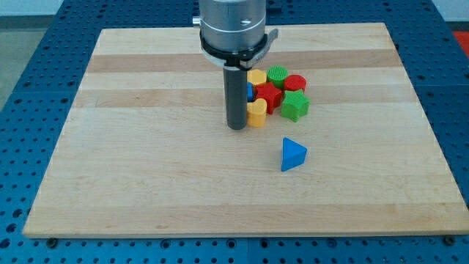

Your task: Move the yellow heart to the red star

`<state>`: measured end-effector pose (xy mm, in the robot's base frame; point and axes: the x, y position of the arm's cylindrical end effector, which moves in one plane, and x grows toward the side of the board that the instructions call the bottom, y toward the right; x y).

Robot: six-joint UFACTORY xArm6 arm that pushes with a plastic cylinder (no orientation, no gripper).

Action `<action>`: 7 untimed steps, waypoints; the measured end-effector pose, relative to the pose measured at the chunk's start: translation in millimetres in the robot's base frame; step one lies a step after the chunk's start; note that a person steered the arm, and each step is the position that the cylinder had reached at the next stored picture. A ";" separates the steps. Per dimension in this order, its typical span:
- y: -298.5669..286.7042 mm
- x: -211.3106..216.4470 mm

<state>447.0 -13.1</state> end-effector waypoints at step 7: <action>28.7 9.2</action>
